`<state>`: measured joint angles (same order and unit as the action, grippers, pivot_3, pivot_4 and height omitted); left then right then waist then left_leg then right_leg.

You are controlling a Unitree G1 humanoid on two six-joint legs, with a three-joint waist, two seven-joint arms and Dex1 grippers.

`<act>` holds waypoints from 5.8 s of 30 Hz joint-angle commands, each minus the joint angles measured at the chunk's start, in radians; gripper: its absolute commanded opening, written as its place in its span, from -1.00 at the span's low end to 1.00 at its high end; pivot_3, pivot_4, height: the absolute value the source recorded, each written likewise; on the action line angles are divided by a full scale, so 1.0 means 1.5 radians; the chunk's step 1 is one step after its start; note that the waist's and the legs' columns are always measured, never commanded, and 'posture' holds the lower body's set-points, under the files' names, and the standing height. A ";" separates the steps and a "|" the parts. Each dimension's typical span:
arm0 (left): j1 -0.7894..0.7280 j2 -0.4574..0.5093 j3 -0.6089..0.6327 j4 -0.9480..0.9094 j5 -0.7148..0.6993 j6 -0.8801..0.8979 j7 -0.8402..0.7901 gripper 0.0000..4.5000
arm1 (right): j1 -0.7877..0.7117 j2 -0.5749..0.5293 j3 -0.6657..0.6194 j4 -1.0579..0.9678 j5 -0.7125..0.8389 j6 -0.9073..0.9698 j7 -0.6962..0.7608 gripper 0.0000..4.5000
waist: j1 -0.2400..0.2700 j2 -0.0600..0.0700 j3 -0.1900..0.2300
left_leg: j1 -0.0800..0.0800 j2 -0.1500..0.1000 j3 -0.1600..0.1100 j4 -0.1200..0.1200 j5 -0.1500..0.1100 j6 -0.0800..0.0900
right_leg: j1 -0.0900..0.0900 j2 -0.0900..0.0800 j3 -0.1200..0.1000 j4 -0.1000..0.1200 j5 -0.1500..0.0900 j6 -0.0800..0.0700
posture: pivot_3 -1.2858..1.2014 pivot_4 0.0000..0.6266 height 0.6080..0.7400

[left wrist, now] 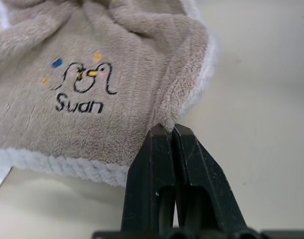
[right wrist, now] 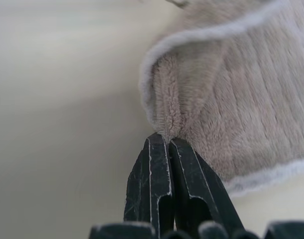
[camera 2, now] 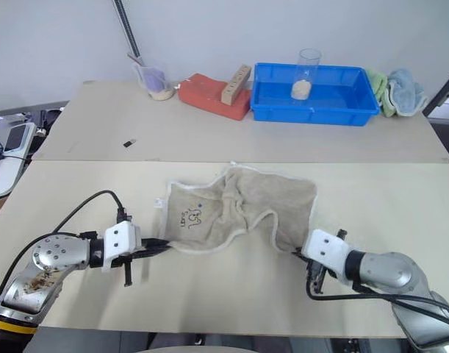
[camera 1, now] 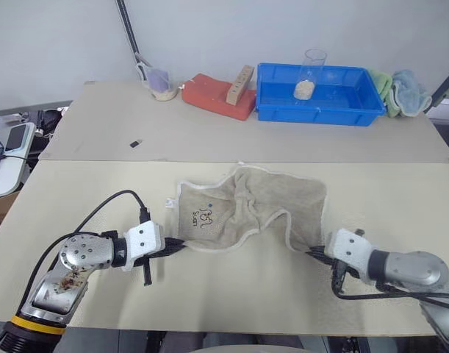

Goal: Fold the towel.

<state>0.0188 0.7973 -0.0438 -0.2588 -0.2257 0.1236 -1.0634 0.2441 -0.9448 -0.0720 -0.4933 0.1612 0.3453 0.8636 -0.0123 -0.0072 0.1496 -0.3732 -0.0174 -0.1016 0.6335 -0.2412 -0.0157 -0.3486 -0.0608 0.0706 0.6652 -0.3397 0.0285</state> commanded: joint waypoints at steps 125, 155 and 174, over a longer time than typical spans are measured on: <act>-0.284 0.001 0.042 0.001 -0.180 0.132 -0.156 1.00 | -0.305 0.202 -0.165 0.055 0.250 0.425 -0.229 -0.98 | -0.023 0.006 0.001 | -0.004 0.000 -0.001 0.006 -0.001 0.002 | -0.005 0.001 -0.001 0.008 0.000 0.000 | 0.03 -0.52 1.00; -0.173 -0.025 0.107 -0.023 -0.153 0.135 0.029 1.00 | -0.496 0.412 0.154 0.110 0.197 0.390 -0.250 0.72 | -0.023 0.005 0.001 | -0.004 0.000 -0.005 0.005 -0.001 0.002 | -0.008 0.001 -0.001 0.010 0.000 0.000 | 0.03 -0.52 1.00; -0.021 -0.396 0.273 -0.189 -0.188 0.566 0.678 1.00 | -0.624 0.227 0.183 0.113 0.179 0.270 0.009 0.98 | -0.013 0.003 0.001 | -0.004 -0.001 -0.005 0.005 -0.001 0.002 | -0.008 0.000 -0.001 0.009 0.000 0.000 | 0.03 -0.52 1.00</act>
<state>0.0096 0.2173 0.3566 -0.4966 -0.4821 0.9345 -0.0903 -0.6645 -0.5935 0.2152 -0.3139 0.4251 0.7818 0.8484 -0.0322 -0.0025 0.1507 -0.3798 -0.0183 -0.1089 0.6409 -0.2426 -0.0129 -0.3606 -0.0606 0.0688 0.6791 -0.3401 0.0287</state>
